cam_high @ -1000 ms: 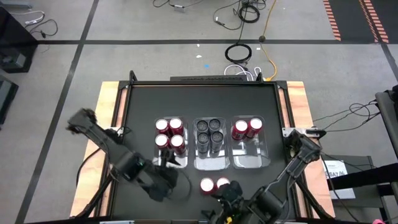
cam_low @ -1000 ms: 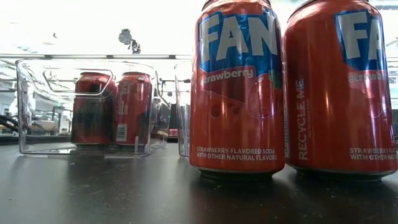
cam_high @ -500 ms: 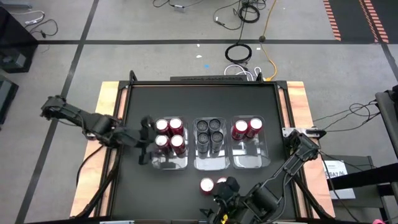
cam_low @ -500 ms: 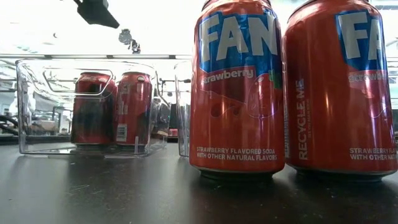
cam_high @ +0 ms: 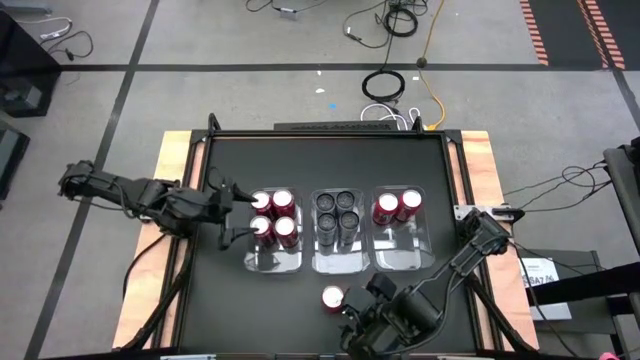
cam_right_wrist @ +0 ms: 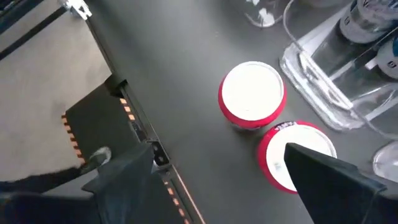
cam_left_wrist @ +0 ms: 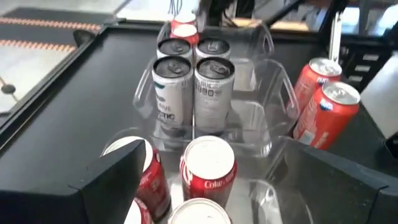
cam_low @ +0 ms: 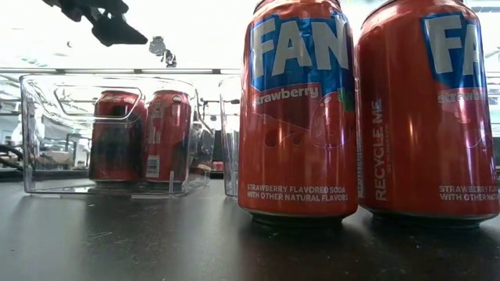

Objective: Sort soda cans
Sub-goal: Put the left orange soda can to the right transparent bin

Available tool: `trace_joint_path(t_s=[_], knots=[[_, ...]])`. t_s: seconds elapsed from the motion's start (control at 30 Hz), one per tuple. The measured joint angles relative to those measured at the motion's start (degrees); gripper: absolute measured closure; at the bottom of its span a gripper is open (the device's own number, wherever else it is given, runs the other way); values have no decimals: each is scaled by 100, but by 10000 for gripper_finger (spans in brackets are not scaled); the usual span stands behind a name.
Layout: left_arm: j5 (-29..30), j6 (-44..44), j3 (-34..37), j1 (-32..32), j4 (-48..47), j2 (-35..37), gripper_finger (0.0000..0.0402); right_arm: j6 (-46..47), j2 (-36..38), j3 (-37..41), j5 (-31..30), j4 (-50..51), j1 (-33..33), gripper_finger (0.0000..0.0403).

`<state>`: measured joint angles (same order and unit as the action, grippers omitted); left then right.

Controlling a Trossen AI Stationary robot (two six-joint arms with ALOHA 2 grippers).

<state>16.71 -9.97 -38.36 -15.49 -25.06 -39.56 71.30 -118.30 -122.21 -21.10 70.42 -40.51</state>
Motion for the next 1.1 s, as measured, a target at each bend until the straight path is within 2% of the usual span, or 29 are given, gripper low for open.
trace_joint_path(t_s=[0.17, 0.37, 0.63, 0.9, 1.1], knots=[[5, 158, 676, 171, 630, 454, 10, 380, 0, -114, 47, 146, -7, 53], [18, 434, 1088, 573, 587, 1009, 10, 740, 9, -357, 17, 301, 6, 64], [30, 747, 1092, 1007, -35, 1905, 10, 925, 3, -368, 22, 70, 291, 65], [-321, 732, 1090, 1022, -146, 2477, 10, 575, -156, -374, 81, -510, 632, 65], [-343, 732, 1090, 1023, -177, 2508, 10, 868, -434, -372, 692, -582, 757, 65]])
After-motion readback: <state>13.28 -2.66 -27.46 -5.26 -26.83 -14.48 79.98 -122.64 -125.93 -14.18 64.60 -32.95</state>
